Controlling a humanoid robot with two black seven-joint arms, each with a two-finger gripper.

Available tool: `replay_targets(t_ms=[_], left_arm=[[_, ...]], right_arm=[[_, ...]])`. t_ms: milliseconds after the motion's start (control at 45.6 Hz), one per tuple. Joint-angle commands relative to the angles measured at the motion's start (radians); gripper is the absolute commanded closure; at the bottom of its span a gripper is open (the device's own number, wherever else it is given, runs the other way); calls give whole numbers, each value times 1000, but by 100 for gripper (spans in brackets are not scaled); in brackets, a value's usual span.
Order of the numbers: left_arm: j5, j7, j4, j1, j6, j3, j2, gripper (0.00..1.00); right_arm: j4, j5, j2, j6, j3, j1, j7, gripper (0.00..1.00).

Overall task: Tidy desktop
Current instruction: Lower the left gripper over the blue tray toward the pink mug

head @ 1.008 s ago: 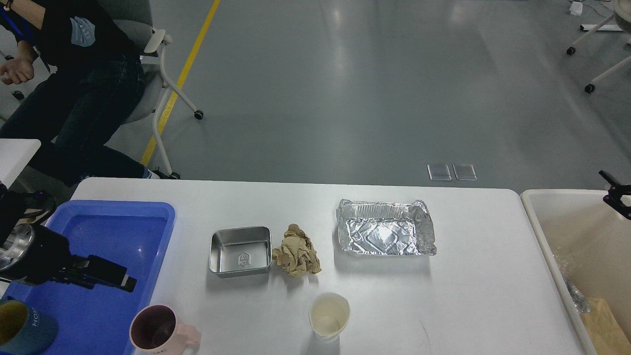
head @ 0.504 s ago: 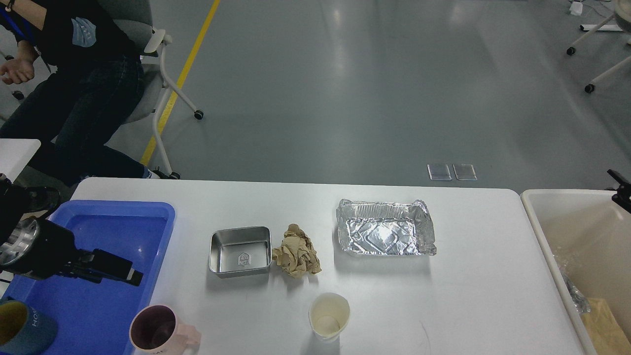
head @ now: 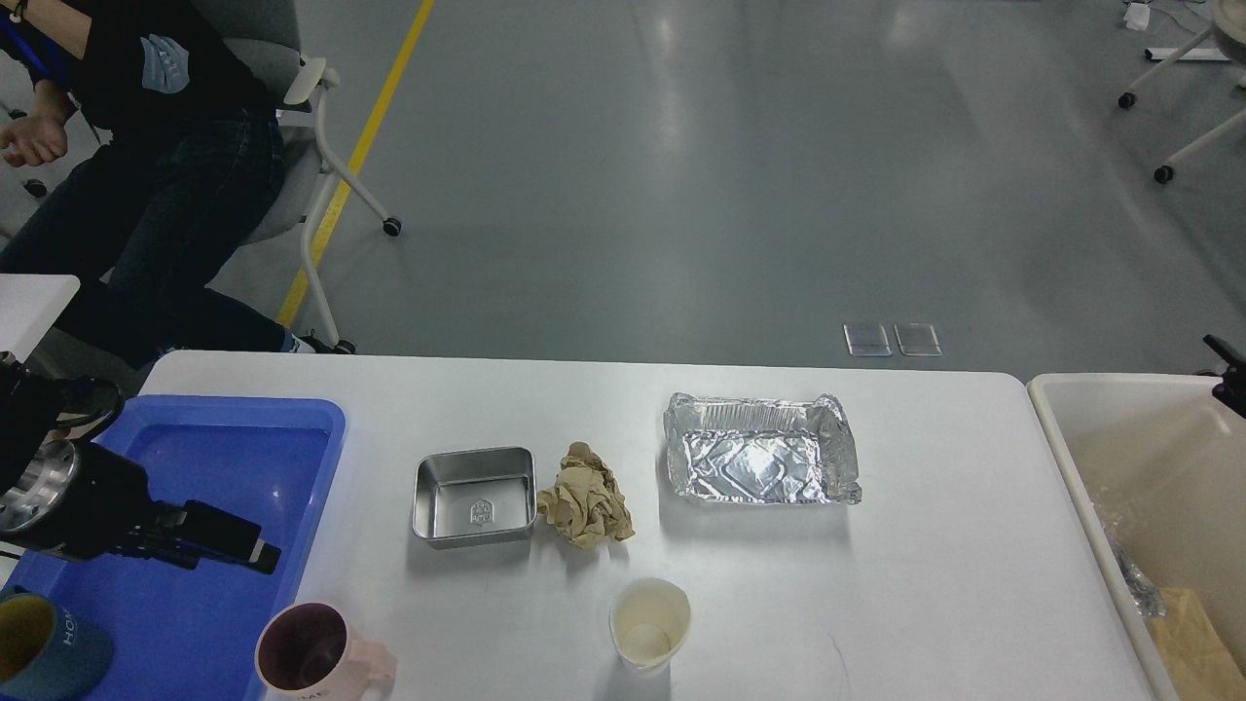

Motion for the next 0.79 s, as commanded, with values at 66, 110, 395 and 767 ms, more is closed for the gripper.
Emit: replay_targets(t_ms=[66,110,395,767], left_arm=[[-1,2,-7,1,0,22,-1,0],[1,2,-7,1,0,31,0,0],[1,42,-5,10,0,39,-11,0],[4,96,-4,21,0,46,-8,0]], right_arm=[[-2,-1,-3,-2,-4,1,0,0],[-2,-1,-3,-2,-4,1,0,0],[-2,-1,-3,-4,-4,0,0,0],[-2,1,0,-8,-4,0,0,0]])
